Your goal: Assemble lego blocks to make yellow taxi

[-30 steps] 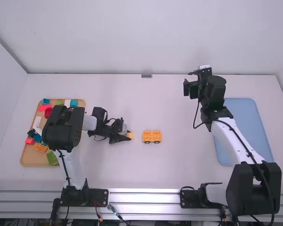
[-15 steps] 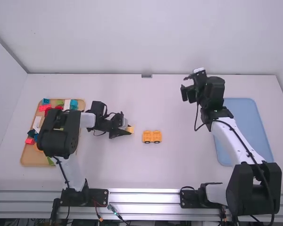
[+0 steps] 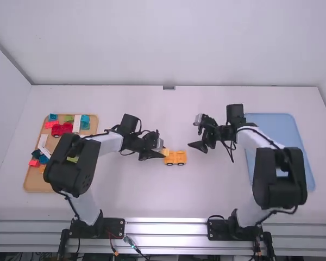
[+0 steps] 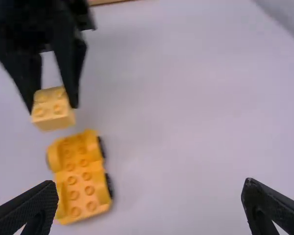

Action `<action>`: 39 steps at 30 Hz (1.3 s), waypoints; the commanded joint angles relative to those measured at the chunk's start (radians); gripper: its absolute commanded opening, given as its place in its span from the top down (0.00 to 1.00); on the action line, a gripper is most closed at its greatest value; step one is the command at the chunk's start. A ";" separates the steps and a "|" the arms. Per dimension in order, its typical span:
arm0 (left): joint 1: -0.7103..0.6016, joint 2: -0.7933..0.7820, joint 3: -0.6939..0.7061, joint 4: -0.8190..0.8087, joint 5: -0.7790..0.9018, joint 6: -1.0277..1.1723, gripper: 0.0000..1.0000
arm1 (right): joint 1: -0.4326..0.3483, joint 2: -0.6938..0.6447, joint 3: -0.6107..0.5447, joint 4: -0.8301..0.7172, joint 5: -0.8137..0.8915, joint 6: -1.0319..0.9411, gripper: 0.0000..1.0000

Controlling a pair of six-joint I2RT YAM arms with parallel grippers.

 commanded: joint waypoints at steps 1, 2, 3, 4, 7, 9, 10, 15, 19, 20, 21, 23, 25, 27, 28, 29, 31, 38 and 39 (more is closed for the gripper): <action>-0.014 -0.009 0.007 0.016 -0.029 -0.121 0.87 | 0.023 0.055 -0.013 -0.032 -0.143 -0.217 0.01; -0.015 -0.009 0.007 0.021 -0.031 -0.134 0.87 | 0.025 0.061 -0.013 -0.041 -0.145 -0.235 0.01; -0.020 -0.009 0.005 0.031 -0.033 -0.162 0.87 | 0.032 0.076 -0.012 -0.072 -0.151 -0.298 0.01; -0.018 -0.009 0.000 0.036 -0.020 -0.160 0.87 | 0.035 0.080 -0.011 -0.097 -0.150 -0.330 0.01; -0.018 -0.009 -0.016 0.064 0.013 -0.159 0.88 | 0.050 0.089 -0.014 -0.160 -0.147 -0.389 0.01; -0.019 -0.009 -0.026 0.087 0.011 -0.180 0.88 | 0.061 0.095 -0.028 -0.143 -0.137 -0.384 0.01; -0.019 -0.009 -0.040 0.116 0.008 -0.211 0.88 | 0.072 0.102 -0.053 -0.103 -0.132 -0.385 0.01; -0.019 -0.009 -0.097 0.228 0.007 -0.291 0.86 | 0.097 0.137 -0.150 0.171 -0.140 -0.247 0.01; -0.019 -0.009 -0.162 0.350 0.004 -0.332 0.85 | 0.097 0.167 -0.226 0.466 -0.137 -0.001 0.01; -0.019 -0.009 -0.173 0.374 0.004 -0.346 0.84 | 0.099 0.172 -0.239 0.509 -0.137 0.022 0.01; -0.019 -0.009 -0.190 0.411 0.005 -0.368 0.83 | 0.108 0.180 -0.259 0.570 -0.126 0.049 0.01; -0.019 -0.005 -0.211 0.459 0.004 -0.390 0.83 | 0.121 0.193 -0.290 0.657 -0.085 0.092 0.01; -0.019 0.004 -0.217 0.479 0.009 -0.394 0.83 | 0.131 0.208 -0.300 0.705 -0.067 0.130 0.01; -0.019 0.015 -0.216 0.484 0.006 -0.394 0.84 | 0.150 0.238 -0.294 0.740 -0.054 0.171 0.01; -0.019 0.016 -0.215 0.483 0.006 -0.394 0.84 | 0.151 0.243 -0.292 0.740 -0.053 0.175 0.01; -0.019 0.021 -0.211 0.480 0.008 -0.393 0.84 | 0.153 0.256 -0.283 0.738 -0.054 0.188 0.01; -0.019 0.024 -0.199 0.465 0.006 -0.393 0.86 | 0.153 0.276 -0.268 0.733 -0.053 0.192 0.01; -0.028 0.024 -0.187 0.454 -0.002 -0.384 0.91 | 0.126 0.327 -0.243 0.720 -0.105 0.161 0.06; -0.031 0.024 -0.187 0.454 -0.003 -0.384 0.91 | 0.126 0.328 -0.245 0.720 -0.115 0.149 0.07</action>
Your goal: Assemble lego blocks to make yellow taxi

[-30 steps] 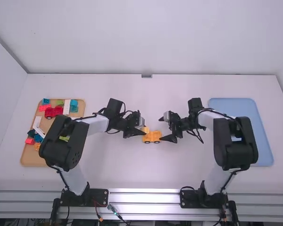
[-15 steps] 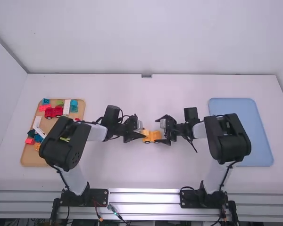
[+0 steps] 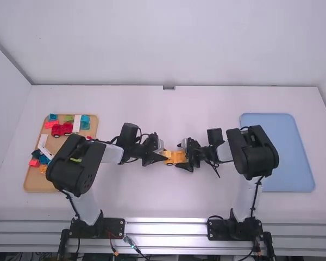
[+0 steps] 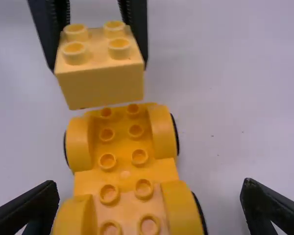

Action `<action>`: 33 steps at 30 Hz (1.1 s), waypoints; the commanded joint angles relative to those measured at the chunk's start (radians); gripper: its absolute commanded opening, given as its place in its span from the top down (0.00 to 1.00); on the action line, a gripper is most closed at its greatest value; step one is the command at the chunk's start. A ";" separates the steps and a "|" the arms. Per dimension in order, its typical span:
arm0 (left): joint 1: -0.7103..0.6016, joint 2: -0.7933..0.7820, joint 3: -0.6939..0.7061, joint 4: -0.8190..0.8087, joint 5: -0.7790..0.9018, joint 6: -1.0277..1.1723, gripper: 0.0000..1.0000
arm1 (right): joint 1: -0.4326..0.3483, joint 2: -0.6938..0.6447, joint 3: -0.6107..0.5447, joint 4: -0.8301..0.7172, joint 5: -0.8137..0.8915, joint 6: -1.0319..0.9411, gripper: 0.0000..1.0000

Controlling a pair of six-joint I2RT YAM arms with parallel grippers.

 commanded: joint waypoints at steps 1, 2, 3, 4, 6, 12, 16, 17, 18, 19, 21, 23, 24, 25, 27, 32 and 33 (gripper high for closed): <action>-0.016 0.013 0.017 -0.003 0.018 0.000 0.91 | -0.004 0.022 0.010 -0.004 -0.056 -0.028 0.09; -0.022 0.017 0.017 0.003 0.019 0.002 0.91 | -0.004 0.022 0.010 -0.004 -0.067 -0.030 0.14; -0.029 0.024 0.017 0.012 0.016 0.001 0.91 | -0.003 0.022 0.011 -0.004 -0.069 -0.029 0.19; -0.033 0.029 0.016 0.018 0.007 0.000 0.91 | -0.003 0.022 0.011 -0.005 -0.069 -0.030 0.23; -0.047 0.054 0.021 0.036 -0.025 -0.006 0.92 | -0.004 0.022 0.010 -0.006 -0.065 -0.030 0.32; -0.054 0.092 0.064 0.000 -0.035 -0.002 0.98 | 0.004 0.022 0.010 -0.014 -0.036 -0.030 0.48; -0.051 0.092 0.073 0.004 -0.034 -0.003 0.98 | 0.002 0.022 0.010 -0.031 -0.035 -0.036 0.49; -0.054 0.092 0.076 0.002 -0.034 -0.004 0.98 | 0.002 0.022 0.010 -0.035 -0.035 -0.047 0.47; -0.056 0.092 0.079 -0.003 -0.030 -0.004 0.98 | 0.003 0.022 0.011 -0.042 -0.035 -0.061 0.36; -0.056 0.092 0.079 -0.003 -0.030 -0.003 0.98 | 0.003 0.022 0.010 -0.042 -0.035 -0.061 0.34; -0.059 0.092 0.079 -0.003 -0.031 -0.004 0.98 | 0.002 0.022 0.010 -0.037 -0.019 -0.064 0.12; -0.059 0.092 0.077 0.002 -0.031 -0.007 0.98 | 0.002 0.022 0.011 -0.029 0.014 -0.069 0.04; -0.059 0.092 0.076 0.004 -0.030 -0.010 0.98 | 0.002 0.022 0.021 -0.039 0.025 -0.080 0.02; -0.059 0.092 0.076 0.004 -0.029 -0.010 0.98 | 0.002 0.022 0.029 -0.056 0.023 -0.090 0.02; -0.059 0.092 0.076 0.000 -0.030 -0.011 0.98 | 0.003 0.022 0.051 -0.100 0.009 -0.122 0.03; -0.050 0.092 0.077 -0.007 -0.025 -0.011 0.98 | 0.005 0.022 0.117 -0.273 0.000 -0.237 0.15; -0.050 0.092 0.076 -0.011 -0.022 -0.010 0.98 | 0.005 0.022 0.126 -0.300 0.001 -0.262 0.19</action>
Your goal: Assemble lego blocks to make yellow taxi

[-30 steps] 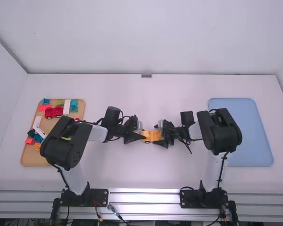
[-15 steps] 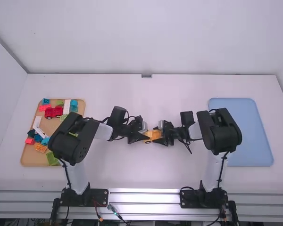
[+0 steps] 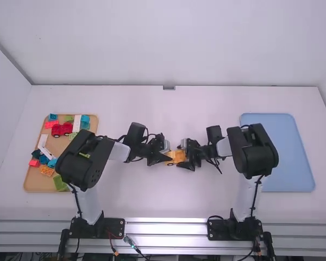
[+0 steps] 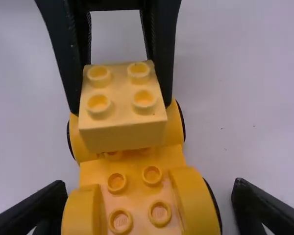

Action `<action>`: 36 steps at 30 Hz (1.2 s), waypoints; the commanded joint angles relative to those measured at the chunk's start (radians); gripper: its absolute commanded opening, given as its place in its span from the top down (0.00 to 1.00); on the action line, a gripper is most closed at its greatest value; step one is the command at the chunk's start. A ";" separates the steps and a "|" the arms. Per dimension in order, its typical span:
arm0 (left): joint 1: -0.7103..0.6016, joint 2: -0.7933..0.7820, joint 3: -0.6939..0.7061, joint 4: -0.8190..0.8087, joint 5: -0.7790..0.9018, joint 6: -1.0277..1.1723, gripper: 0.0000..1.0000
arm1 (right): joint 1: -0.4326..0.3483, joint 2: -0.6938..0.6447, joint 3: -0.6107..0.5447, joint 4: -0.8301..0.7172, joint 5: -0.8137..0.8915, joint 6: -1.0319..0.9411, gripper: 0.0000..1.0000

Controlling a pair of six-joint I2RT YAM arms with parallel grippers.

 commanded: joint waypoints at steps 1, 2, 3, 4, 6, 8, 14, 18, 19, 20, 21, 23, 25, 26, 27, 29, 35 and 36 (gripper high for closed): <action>0.004 0.009 0.010 -0.011 0.021 -0.003 0.98 | 0.007 0.015 0.032 -0.038 -0.010 -0.093 0.21; 0.001 0.009 0.010 -0.015 0.018 -0.003 0.98 | 0.006 0.015 0.036 -0.055 -0.011 -0.119 0.27; 0.001 0.009 0.010 -0.016 0.016 -0.004 0.98 | 0.006 0.015 0.036 -0.056 -0.013 -0.124 0.33; 0.002 0.009 0.010 -0.015 0.016 -0.003 0.98 | 0.006 0.015 0.035 -0.054 -0.013 -0.123 0.37; 0.007 0.009 0.010 -0.014 0.016 -0.003 0.98 | 0.006 0.015 0.030 -0.047 -0.013 -0.124 0.41; 0.013 0.009 0.010 -0.003 0.010 -0.005 0.98 | 0.006 0.015 0.027 -0.047 -0.013 -0.107 0.46; 0.041 0.007 0.012 0.040 0.010 -0.079 0.98 | 0.005 0.014 0.025 0.017 0.022 0.103 0.49; 0.064 0.007 0.028 0.042 0.013 -0.093 0.98 | 0.010 0.014 0.024 0.075 0.077 0.263 0.53; 0.063 0.007 0.034 0.037 0.013 -0.093 0.98 | 0.018 0.014 0.021 0.086 0.084 0.294 0.53; 0.061 0.007 0.038 0.032 0.013 -0.092 0.98 | 0.024 0.014 0.016 0.096 0.089 0.299 0.52; 0.061 0.007 0.042 0.025 0.013 -0.082 0.98 | 0.031 0.014 0.009 0.113 0.093 0.316 0.52; 0.061 0.007 0.051 0.011 0.013 -0.070 0.98 | 0.045 0.014 -0.014 0.161 0.126 0.369 0.53; 0.061 0.007 0.056 0.011 0.013 -0.071 0.98 | 0.062 0.014 -0.045 0.223 0.158 0.425 0.53; 0.063 0.007 0.058 0.011 0.013 -0.066 0.98 | 0.073 0.014 -0.067 0.270 0.174 0.452 0.52; 0.064 0.007 0.058 0.010 0.013 -0.060 0.98 | 0.078 0.014 -0.079 0.298 0.180 0.463 0.52; 0.062 0.007 0.058 0.001 0.009 -0.033 0.98 | 0.085 0.011 -0.114 0.381 0.190 0.504 0.50; 0.061 0.007 0.063 -0.007 -0.036 -0.021 0.98 | 0.069 -0.027 -0.227 0.585 0.190 0.570 0.42; 0.062 0.007 0.064 -0.008 -0.033 -0.022 0.98 | 0.063 -0.039 -0.241 0.594 0.190 0.569 0.34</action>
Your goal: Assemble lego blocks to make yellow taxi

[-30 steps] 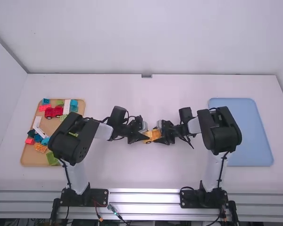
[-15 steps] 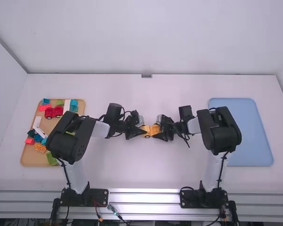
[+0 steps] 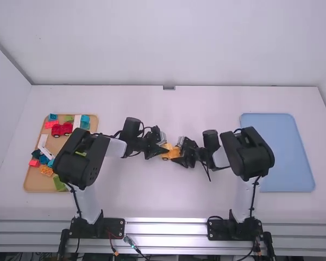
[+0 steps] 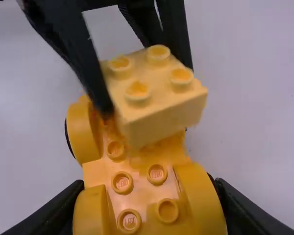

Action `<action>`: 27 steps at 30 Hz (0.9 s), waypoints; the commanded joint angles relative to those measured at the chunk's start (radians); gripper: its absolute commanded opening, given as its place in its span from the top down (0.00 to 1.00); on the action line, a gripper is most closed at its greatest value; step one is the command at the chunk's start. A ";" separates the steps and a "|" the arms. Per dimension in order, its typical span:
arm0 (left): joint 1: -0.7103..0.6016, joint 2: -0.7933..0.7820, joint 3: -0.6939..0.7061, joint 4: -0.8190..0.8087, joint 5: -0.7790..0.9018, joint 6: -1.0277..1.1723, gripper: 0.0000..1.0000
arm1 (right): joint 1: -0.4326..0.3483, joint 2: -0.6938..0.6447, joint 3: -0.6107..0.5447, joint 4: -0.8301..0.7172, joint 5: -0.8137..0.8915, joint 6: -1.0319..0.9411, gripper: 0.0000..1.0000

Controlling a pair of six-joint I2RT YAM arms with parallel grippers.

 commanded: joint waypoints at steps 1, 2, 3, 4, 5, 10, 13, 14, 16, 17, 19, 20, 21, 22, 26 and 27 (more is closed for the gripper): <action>0.002 0.007 0.020 -0.007 0.001 0.019 0.98 | -0.014 -0.027 -0.043 0.000 0.036 0.047 0.32; 0.007 0.007 0.021 -0.006 0.000 0.019 0.98 | -0.021 -0.042 -0.057 0.010 0.035 0.047 0.27; 0.006 0.007 0.021 -0.006 0.000 0.019 0.98 | -0.025 -0.057 -0.068 0.013 0.031 0.047 0.20; 0.006 0.007 0.021 -0.006 0.000 0.019 0.98 | -0.027 -0.067 -0.072 0.012 0.031 0.044 0.14; 0.001 0.007 0.021 -0.007 0.001 0.019 0.98 | -0.030 -0.084 -0.079 0.010 0.033 0.044 0.09; 0.010 0.007 0.021 -0.024 0.070 0.033 0.98 | -0.018 -0.124 -0.079 0.007 0.036 0.003 0.01; 0.010 0.007 0.021 -0.029 0.116 0.058 0.98 | -0.018 -0.130 -0.078 0.010 0.024 -0.045 0.01; 0.010 0.007 0.020 -0.029 0.121 0.064 0.98 | -0.021 -0.130 -0.074 0.004 0.019 -0.053 0.01; 0.003 0.007 0.020 -0.028 0.129 0.072 0.98 | -0.036 -0.129 -0.046 -0.079 -0.005 -0.098 0.01; 0.002 0.007 0.020 -0.027 0.125 0.072 0.98 | -0.042 -0.129 -0.033 -0.121 -0.023 -0.130 0.01; 0.003 0.007 0.020 -0.029 0.124 0.076 0.98 | -0.057 -0.129 0.009 -0.259 -0.085 -0.252 0.01; 0.003 0.007 0.020 -0.035 0.128 0.090 0.98 | -0.069 -0.129 0.041 -0.353 -0.120 -0.335 0.01; 0.003 0.007 0.020 -0.042 0.131 0.103 0.98 | -0.073 -0.129 0.053 -0.386 -0.132 -0.360 0.01; 0.003 0.007 0.020 -0.052 0.132 0.128 0.98 | -0.081 -0.129 0.071 -0.435 -0.149 -0.397 0.01; 0.003 0.007 0.019 -0.067 0.126 0.135 0.98 | -0.103 -0.120 0.120 -0.533 -0.190 -0.497 0.01; 0.001 0.007 0.019 -0.070 0.127 0.137 0.98 | -0.103 -0.115 0.123 -0.532 -0.188 -0.500 0.02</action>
